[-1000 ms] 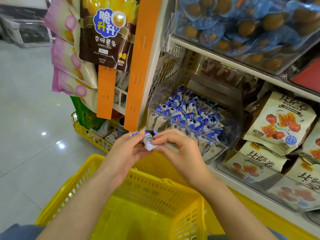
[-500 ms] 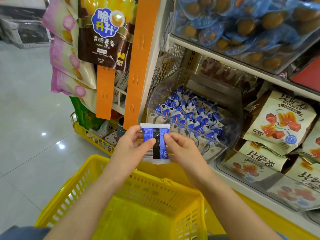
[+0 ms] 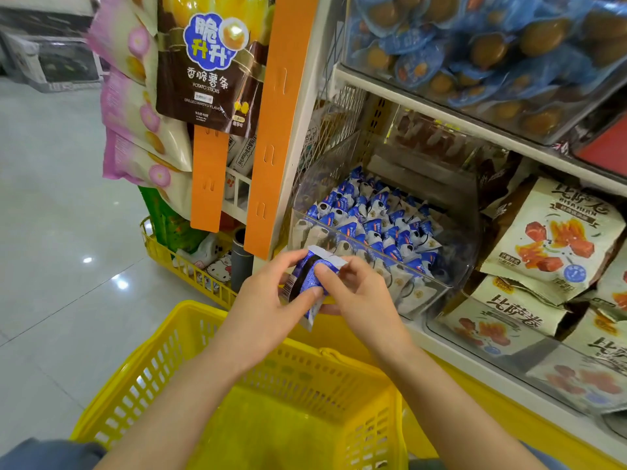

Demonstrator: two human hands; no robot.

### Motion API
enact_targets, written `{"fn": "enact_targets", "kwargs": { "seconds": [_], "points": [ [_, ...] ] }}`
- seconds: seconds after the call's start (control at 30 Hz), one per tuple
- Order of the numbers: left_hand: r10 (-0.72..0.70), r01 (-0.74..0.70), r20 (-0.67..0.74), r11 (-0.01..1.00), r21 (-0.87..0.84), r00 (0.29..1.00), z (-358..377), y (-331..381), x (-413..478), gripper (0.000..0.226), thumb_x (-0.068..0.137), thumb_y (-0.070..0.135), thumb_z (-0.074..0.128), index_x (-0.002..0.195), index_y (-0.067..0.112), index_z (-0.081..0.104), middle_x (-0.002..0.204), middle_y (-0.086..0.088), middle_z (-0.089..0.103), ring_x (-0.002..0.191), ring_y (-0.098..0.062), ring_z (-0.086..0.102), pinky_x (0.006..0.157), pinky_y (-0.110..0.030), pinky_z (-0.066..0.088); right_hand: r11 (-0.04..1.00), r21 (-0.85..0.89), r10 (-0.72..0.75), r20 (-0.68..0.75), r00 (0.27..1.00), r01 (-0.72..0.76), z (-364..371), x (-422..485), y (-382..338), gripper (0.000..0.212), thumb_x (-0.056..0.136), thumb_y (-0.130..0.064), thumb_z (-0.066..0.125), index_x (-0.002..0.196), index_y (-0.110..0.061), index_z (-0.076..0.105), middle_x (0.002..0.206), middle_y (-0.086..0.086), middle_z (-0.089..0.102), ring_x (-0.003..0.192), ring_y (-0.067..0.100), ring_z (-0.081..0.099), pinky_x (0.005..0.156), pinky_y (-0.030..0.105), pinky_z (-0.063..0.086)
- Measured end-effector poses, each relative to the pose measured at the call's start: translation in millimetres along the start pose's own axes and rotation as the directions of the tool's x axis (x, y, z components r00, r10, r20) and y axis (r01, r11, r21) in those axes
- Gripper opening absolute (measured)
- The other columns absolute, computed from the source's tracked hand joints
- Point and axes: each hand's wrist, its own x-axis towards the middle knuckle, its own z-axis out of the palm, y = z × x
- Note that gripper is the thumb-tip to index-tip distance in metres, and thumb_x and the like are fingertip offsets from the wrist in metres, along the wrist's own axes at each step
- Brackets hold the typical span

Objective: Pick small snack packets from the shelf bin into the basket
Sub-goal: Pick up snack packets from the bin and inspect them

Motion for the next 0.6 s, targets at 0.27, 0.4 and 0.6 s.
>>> {"fn": "enact_targets", "kwargs": {
  "seconds": [0.27,0.4,0.6],
  "points": [
    [0.133,-0.112,-0.059,0.955,0.273,0.989,1,-1,-4,0.040,0.086,0.038,0.058,0.124,0.034,0.047,0.106,0.026,0.046,0.095,0.026,0.040,0.073,0.005,0.034,0.996,-0.073,-0.046,-0.012,0.999,0.045,2,1,6,0.013,0.093,-0.011,0.052,0.090,-0.022,0.057,0.091,0.012,0.068,0.076,0.018,0.068,0.069,0.041,0.058],
    [0.144,-0.124,-0.054,0.955,0.270,0.988,0,0,-5,0.032,0.089,0.035,0.053,0.121,0.032,0.049,0.105,0.021,0.052,0.091,0.011,0.050,0.072,-0.002,0.039,0.993,-0.076,-0.094,-0.029,0.995,0.092,3,-1,8,0.006,0.089,-0.018,0.058,0.085,-0.022,0.058,0.084,0.009,0.068,0.075,0.017,0.068,0.063,0.037,0.059],
    [0.120,-0.098,-0.046,0.937,0.335,0.992,1,2,-6,0.029,0.095,0.030,0.045,0.123,0.029,0.048,0.097,0.015,0.057,0.083,-0.002,0.055,0.065,-0.012,0.042,0.974,-0.163,-0.162,-0.020,0.987,0.157,5,-2,12,0.013,0.089,-0.015,0.059,0.083,-0.025,0.056,0.082,0.006,0.068,0.072,0.016,0.068,0.059,0.030,0.058]
  ]
}}
